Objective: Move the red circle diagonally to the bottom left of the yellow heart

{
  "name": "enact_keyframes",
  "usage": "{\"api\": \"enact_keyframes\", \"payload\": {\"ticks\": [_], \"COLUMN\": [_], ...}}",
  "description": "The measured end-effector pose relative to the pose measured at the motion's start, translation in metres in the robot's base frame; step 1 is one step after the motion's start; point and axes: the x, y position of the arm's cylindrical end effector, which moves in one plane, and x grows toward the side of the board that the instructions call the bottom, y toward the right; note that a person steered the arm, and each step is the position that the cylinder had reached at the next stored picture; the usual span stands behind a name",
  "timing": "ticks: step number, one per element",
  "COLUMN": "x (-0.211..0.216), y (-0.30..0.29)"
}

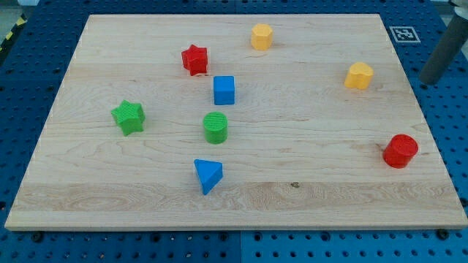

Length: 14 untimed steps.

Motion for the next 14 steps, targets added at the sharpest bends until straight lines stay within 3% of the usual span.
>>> {"api": "enact_keyframes", "payload": {"ticks": [6, 12, 14], "x": [0.151, 0.148, 0.124], "y": [-0.054, -0.12, -0.14]}}
